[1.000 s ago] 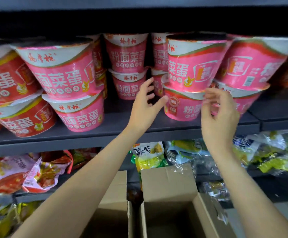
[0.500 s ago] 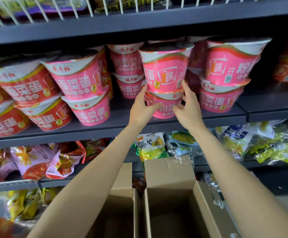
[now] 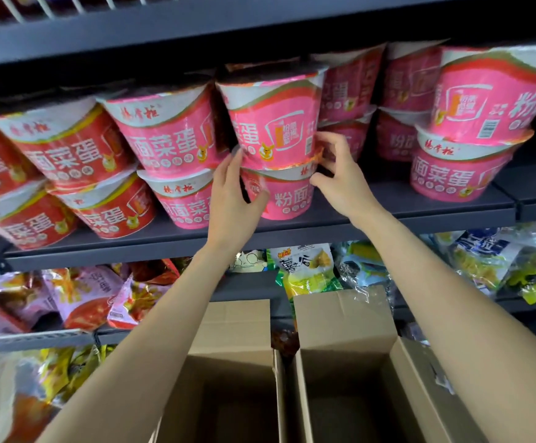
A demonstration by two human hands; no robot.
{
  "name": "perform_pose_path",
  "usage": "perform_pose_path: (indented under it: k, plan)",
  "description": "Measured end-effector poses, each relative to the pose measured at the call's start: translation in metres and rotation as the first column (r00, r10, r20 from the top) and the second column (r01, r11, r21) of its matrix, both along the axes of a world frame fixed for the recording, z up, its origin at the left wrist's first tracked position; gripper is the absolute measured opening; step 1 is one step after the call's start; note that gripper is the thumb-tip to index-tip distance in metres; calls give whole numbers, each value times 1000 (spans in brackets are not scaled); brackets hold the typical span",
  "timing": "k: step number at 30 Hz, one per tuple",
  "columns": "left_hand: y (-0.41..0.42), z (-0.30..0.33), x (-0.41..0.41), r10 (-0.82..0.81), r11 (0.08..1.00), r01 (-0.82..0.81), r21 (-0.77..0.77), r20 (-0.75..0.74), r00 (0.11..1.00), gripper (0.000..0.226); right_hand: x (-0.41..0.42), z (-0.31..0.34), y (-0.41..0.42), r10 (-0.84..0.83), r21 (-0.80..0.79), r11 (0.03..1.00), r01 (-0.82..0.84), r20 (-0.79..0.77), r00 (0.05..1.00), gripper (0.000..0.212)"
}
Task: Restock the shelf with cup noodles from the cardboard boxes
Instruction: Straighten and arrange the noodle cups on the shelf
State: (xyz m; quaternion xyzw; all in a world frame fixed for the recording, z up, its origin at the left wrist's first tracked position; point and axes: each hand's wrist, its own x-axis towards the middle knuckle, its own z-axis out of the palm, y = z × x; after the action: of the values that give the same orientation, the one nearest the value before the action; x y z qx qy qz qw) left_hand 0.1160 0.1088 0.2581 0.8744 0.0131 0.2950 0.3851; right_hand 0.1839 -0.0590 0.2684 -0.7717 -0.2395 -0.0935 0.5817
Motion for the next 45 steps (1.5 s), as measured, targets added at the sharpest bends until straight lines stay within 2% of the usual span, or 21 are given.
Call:
perform_pose_path:
  k: [4, 7, 12, 14, 16, 18, 20, 22, 25, 29, 33, 37, 39, 41, 43, 45]
  plan:
    - [3, 1, 6, -36, 998, 37, -52, 7, 999, 72, -6, 0, 5, -25, 18, 1000, 25, 4, 1000, 52]
    - [7, 1, 9, -27, 995, 29, -99, 22, 999, 70, -7, 7, 9, -179, -47, 982, 183, 85, 980, 48]
    - [-2, -8, 12, 85, 994, -92, 65, 104, 991, 75, -6, 22, 26, -184, -35, 982, 185, 12, 983, 58]
    - [-4, -13, 13, 99, 994, -105, 35, 147, 984, 76, -2, 22, 26, -157, 29, 987, 159, -81, 984, 59]
    - [-10, -16, 8, 138, 988, -124, -96, 154, 978, 67, 2, 22, 22, -47, 135, 987, 87, -278, 960, 57]
    - [-21, -21, 0, 102, 959, -69, -275, 106, 989, 61, 11, 21, 18, 74, 304, 949, 79, -461, 884, 36]
    - [-30, -23, -7, -20, 930, 35, -365, 45, 999, 65, 16, 17, 16, 122, 418, 899, 132, -529, 840, 12]
    - [-29, -21, -6, -91, 907, 83, -414, -1, 996, 70, 6, 13, 15, 105, 384, 917, 108, -492, 864, 17]
    - [-16, -17, -6, -133, 875, 106, -473, -22, 991, 78, -12, -2, 16, 128, 290, 957, -8, -398, 908, 55]
    - [4, -17, -7, -195, 894, 148, -422, -70, 978, 79, -31, -18, 25, 60, 240, 971, 9, -277, 959, 79]
    - [17, -10, -2, -219, 898, 149, -415, -126, 968, 89, -42, -25, 37, -6, 87, 996, 19, -146, 989, 75]
    - [15, -10, 1, -233, 912, 169, -373, -135, 963, 85, -40, -21, 38, -61, 15, 998, 63, -89, 994, 69]
    - [11, -9, -3, -158, 924, 113, -366, -95, 983, 73, -40, -22, 34, -98, 35, 994, 102, -90, 991, 68]
    - [7, -3, -11, -43, 931, 46, -361, 17, 999, 58, -43, -18, 29, -228, 88, 970, 227, -3, 974, 62]
    - [2, 10, -16, -15, 926, 59, -373, 119, 993, 57, -43, -6, 29, -326, 147, 940, 309, 112, 939, 62]
    - [-1, 26, -11, -43, 928, 80, -364, 108, 993, 66, -40, 10, 36, -303, 156, 947, 280, 157, 940, 67]
